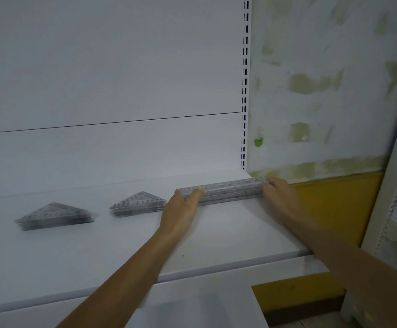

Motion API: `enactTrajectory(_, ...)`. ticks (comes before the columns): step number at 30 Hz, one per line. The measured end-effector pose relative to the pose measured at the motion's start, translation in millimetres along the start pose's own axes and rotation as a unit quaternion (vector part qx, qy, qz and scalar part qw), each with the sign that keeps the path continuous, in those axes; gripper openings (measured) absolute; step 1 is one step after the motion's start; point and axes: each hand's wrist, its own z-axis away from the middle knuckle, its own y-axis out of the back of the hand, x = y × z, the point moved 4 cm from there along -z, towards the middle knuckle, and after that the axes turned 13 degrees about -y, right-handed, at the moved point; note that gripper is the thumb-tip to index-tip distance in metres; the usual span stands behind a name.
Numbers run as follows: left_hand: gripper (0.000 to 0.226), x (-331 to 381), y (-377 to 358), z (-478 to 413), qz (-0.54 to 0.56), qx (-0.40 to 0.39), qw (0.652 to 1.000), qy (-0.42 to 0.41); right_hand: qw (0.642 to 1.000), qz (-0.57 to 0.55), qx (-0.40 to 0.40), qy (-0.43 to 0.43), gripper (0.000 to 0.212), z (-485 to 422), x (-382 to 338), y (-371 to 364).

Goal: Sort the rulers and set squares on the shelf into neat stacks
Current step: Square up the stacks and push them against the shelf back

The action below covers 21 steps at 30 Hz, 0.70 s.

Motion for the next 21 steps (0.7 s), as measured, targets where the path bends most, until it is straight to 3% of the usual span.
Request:
enactTrajectory(5,0.084,0,3,1,0.019,0.002,1.000,0.011,1.000,0.030,0.004,0.001,0.015,0,-1,-1)
enactTrajectory(14,0.088,7,-3,10,-0.051,-0.010,0.998,-0.017,0.998,0.053,-0.005,-0.018,0.011,3,-2,-3)
enactTrajectory(21,0.081,11,-1,11,-0.008,0.050,0.999,-0.015,1.000,0.002,-0.011,0.015,0.011,8,-7,-1)
